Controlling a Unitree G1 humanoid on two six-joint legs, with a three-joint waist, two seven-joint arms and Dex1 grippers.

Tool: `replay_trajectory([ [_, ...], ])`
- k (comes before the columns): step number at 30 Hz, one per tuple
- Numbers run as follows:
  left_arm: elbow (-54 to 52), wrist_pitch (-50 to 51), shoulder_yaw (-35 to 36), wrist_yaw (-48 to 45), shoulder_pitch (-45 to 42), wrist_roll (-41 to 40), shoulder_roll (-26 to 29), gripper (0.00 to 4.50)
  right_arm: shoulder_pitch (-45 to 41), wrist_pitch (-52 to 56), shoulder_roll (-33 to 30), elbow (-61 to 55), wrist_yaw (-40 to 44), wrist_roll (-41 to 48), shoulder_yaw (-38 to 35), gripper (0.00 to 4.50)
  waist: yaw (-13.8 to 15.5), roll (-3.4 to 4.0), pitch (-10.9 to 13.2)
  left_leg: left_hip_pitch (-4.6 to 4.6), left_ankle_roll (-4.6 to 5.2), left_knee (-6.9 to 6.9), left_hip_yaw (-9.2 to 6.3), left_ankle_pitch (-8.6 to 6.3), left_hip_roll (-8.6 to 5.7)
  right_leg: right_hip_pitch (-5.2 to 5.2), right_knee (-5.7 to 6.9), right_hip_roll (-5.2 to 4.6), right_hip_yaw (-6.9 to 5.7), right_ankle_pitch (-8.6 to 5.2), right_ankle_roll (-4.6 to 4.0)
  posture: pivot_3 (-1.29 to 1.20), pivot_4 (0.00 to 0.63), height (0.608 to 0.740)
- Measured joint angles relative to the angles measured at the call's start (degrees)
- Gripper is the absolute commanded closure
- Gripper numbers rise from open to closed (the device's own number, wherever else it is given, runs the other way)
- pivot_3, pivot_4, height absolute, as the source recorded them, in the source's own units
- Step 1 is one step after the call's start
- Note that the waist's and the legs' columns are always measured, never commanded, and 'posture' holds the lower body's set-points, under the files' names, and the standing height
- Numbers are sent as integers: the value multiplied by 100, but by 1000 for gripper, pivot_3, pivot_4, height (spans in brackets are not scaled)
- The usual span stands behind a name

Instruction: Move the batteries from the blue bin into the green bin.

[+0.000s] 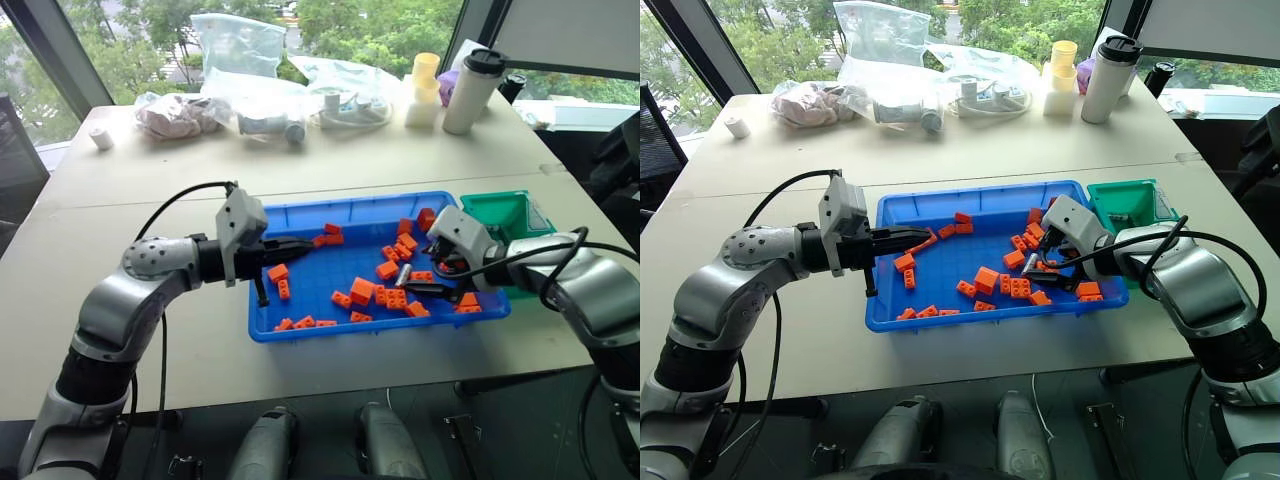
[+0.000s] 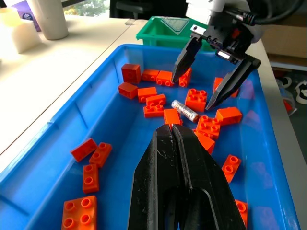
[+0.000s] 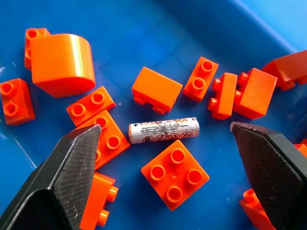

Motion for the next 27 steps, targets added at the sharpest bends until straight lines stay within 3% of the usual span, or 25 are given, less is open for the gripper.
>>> replay_trajectory([
  [11, -71, 20, 0, 89, 30, -1, 7, 4500, -410, -558, 349, 844, 116, -535, 514, 23, 3, 0, 0, 0, 0, 0, -1, 0, -1, -1, 0, 0, 0, 0, 0, 0, 150, 740],
  [27, -117, 16, -5, 130, 74, 1, -13, 4500, -200, -430, 174, 735, 468, -727, 527, 23, -2, 0, 0, 0, 0, -1, -1, 0, -1, -1, 0, 0, 0, 0, 1, 0, 150, 740],
])
